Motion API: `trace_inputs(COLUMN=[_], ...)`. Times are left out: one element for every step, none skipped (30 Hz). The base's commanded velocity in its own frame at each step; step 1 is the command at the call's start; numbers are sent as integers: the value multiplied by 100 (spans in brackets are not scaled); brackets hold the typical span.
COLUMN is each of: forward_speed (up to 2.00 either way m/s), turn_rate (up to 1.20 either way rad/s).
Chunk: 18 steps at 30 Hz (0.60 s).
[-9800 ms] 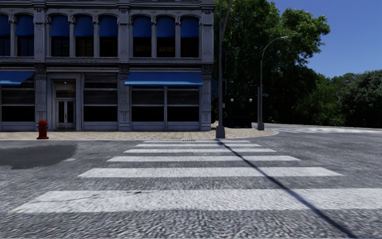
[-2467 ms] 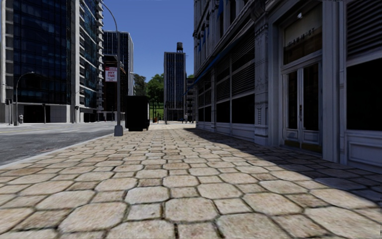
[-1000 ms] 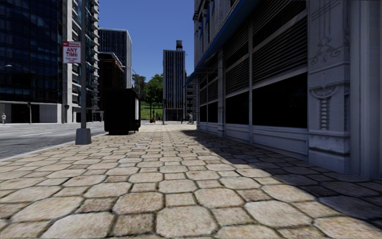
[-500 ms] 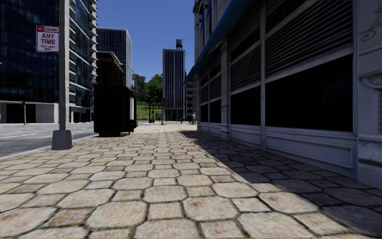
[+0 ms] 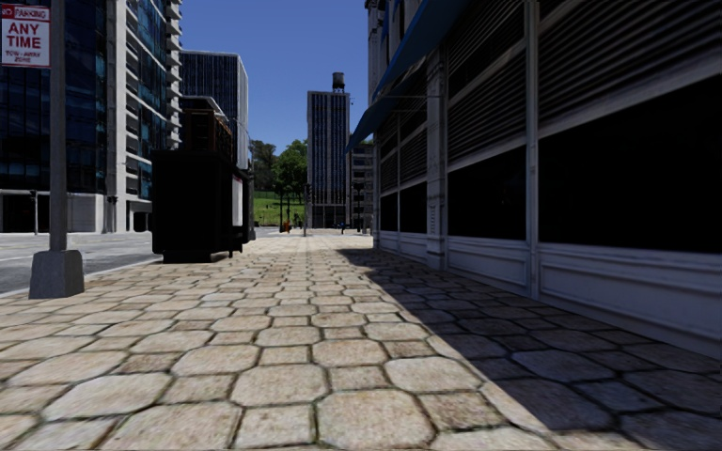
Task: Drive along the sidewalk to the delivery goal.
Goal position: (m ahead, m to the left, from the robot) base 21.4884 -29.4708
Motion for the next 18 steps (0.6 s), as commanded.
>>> trace_inputs(forward_speed=[200, 200, 200, 200, 200, 200, 200, 200, 200, 200, 200, 200, 200, 200, 200, 200, 200, 200], turn_rate=[0, 0, 0, 0, 0, 0, 0, 0, 0, 0, 0, 0, 0, 0, 0, 0, 0, 0])
